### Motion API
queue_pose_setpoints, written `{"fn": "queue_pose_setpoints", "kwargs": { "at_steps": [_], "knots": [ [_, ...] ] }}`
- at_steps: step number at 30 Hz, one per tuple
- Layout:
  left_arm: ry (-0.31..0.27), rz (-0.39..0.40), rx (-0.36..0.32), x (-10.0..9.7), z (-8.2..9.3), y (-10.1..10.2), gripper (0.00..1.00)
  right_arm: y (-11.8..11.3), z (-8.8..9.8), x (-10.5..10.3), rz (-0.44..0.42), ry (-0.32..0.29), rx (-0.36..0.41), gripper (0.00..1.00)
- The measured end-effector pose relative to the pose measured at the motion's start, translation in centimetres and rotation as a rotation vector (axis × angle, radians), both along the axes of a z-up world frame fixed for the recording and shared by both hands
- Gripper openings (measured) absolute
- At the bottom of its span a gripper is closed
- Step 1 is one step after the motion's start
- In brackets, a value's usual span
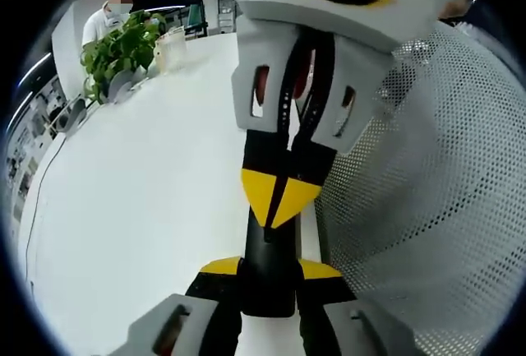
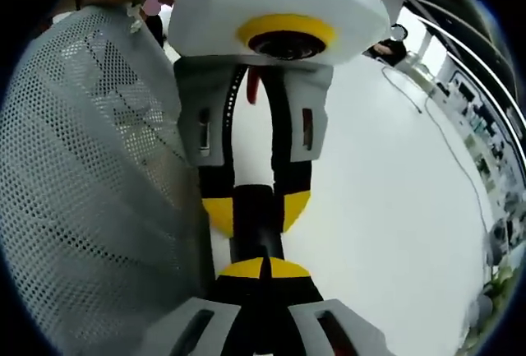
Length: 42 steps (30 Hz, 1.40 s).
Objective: Press the specified remote control buttons in sequence, fully releasing each button before pressing the next.
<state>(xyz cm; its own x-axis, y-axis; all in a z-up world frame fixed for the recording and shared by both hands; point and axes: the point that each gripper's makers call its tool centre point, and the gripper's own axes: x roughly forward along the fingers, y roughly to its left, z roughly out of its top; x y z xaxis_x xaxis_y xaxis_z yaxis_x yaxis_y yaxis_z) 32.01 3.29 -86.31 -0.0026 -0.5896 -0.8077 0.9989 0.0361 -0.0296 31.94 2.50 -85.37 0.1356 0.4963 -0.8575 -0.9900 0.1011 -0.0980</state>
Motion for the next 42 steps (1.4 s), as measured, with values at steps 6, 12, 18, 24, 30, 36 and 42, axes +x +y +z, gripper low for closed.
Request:
{"fn": "queue_pose_setpoints", "kwargs": {
  "at_steps": [6,12,18,24,30,36,42],
  "knots": [
    [-0.003,0.001,0.0,-0.01,-0.01,0.01,0.24,0.17,-0.19,-0.05,0.054,-0.056,-0.058,0.0],
    [-0.01,0.005,0.004,0.11,-0.05,0.05,0.24,0.13,-0.18,0.24,0.032,-0.073,-0.067,0.0],
    [-0.01,0.012,-0.006,0.15,-0.05,0.09,0.24,0.07,-0.01,0.35,-0.01,-0.038,-0.032,0.0],
    [-0.013,0.02,-0.004,0.16,-0.03,0.11,0.25,0.95,0.03,0.06,0.018,-0.035,-0.01,0.0],
    [-0.014,0.011,-0.003,0.2,-0.02,0.14,0.25,0.75,0.1,0.09,0.007,-0.013,0.017,0.0],
    [-0.012,0.019,-0.006,0.22,0.0,0.13,0.25,0.83,0.05,0.01,0.019,-0.004,0.019,0.0],
    [-0.012,0.025,-0.005,0.25,-0.06,0.17,0.25,0.81,0.05,0.25,-0.014,0.053,0.062,0.0]
  ]
}}
